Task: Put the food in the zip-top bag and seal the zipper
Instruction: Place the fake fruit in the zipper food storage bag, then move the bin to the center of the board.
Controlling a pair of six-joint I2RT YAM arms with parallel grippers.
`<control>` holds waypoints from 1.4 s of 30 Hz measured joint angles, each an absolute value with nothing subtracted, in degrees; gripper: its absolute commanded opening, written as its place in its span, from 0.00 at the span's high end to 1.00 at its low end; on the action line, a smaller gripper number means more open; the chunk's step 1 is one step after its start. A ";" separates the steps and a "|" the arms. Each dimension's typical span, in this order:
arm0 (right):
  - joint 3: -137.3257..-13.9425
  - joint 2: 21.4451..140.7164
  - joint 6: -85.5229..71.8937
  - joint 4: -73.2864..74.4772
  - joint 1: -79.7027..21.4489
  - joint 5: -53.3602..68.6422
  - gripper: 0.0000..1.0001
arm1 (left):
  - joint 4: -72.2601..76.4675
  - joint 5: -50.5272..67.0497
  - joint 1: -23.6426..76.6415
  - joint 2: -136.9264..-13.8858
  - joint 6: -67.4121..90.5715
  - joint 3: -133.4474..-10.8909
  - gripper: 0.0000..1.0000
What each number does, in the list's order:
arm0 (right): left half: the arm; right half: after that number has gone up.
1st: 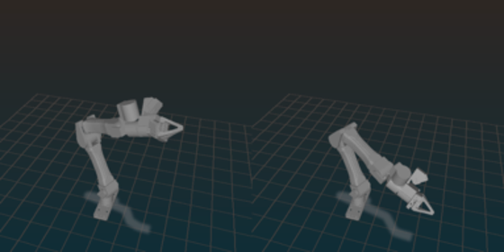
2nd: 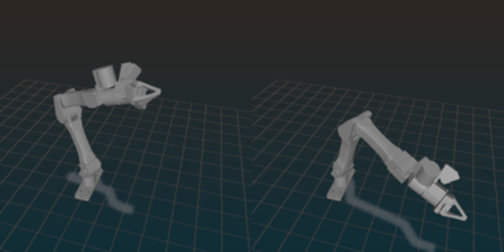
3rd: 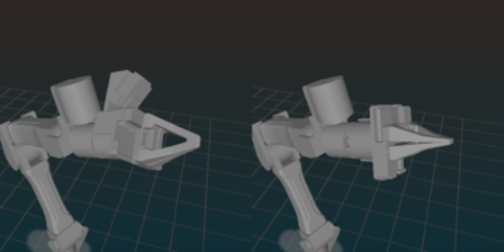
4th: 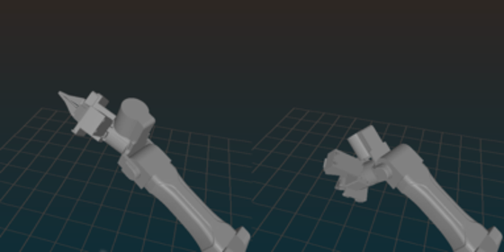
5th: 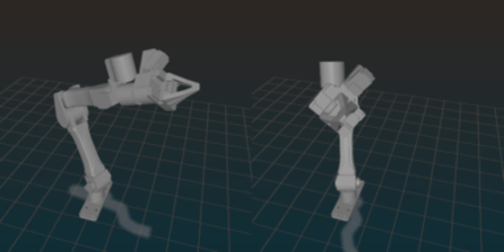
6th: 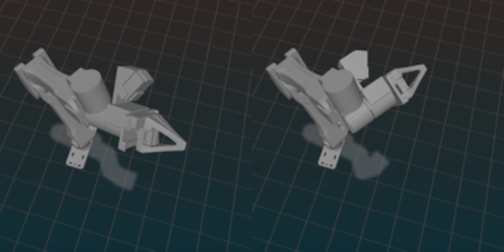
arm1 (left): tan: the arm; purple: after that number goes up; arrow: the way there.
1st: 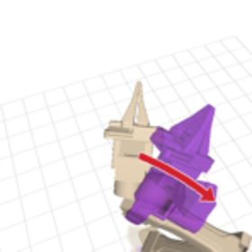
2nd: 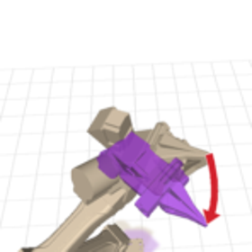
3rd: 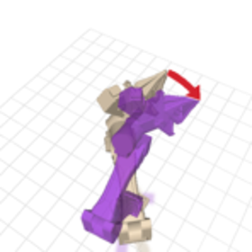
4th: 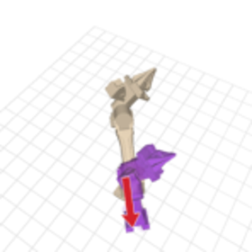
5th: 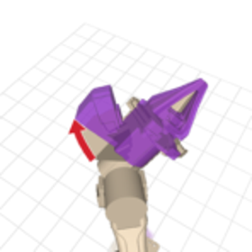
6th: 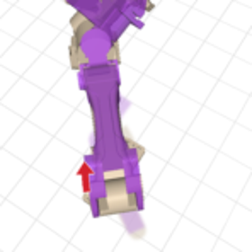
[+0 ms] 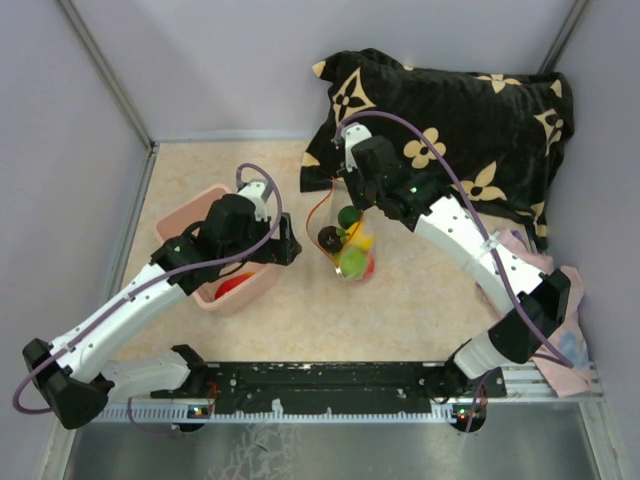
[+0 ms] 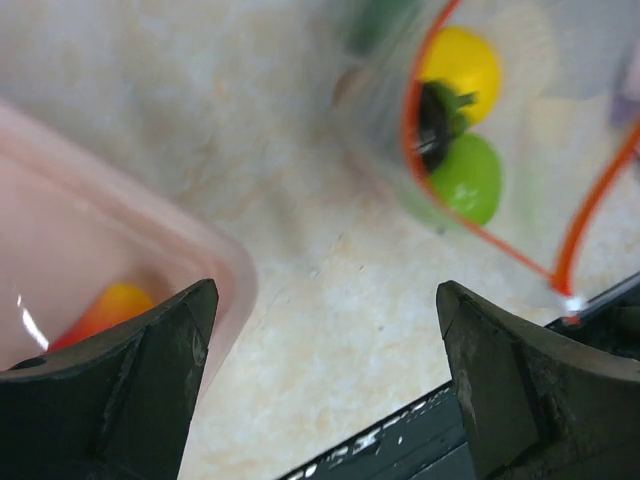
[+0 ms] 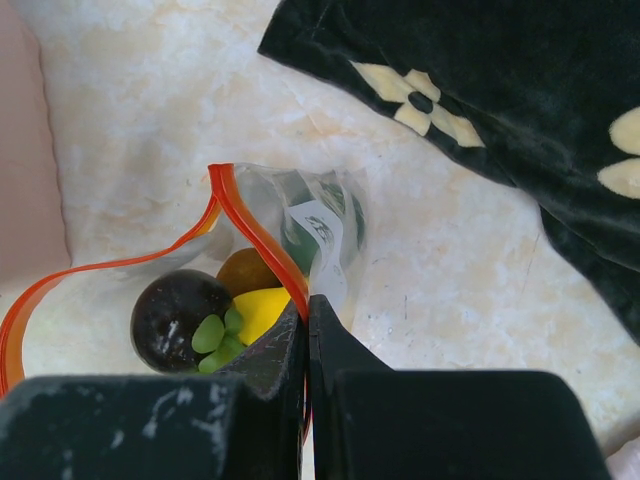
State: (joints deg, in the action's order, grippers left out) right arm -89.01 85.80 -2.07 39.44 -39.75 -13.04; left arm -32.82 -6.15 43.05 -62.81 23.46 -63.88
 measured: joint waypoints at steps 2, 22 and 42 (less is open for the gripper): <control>-88.95 85.80 -2.04 39.42 -39.75 -13.04 1.00 | -36.51 -7.25 41.87 -62.67 26.17 -62.19 0.03; -88.05 85.97 -1.52 38.87 -39.75 -12.99 1.00 | -21.98 10.44 22.98 -78.98 34.76 -55.55 0.02; -89.38 87.46 -0.08 39.72 -39.75 -15.84 1.00 | -8.75 24.08 8.60 -92.79 34.13 -73.06 0.04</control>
State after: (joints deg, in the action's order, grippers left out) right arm -89.38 87.46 -0.08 39.72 -39.75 -15.84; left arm -8.75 24.08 8.60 -92.79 34.13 -73.06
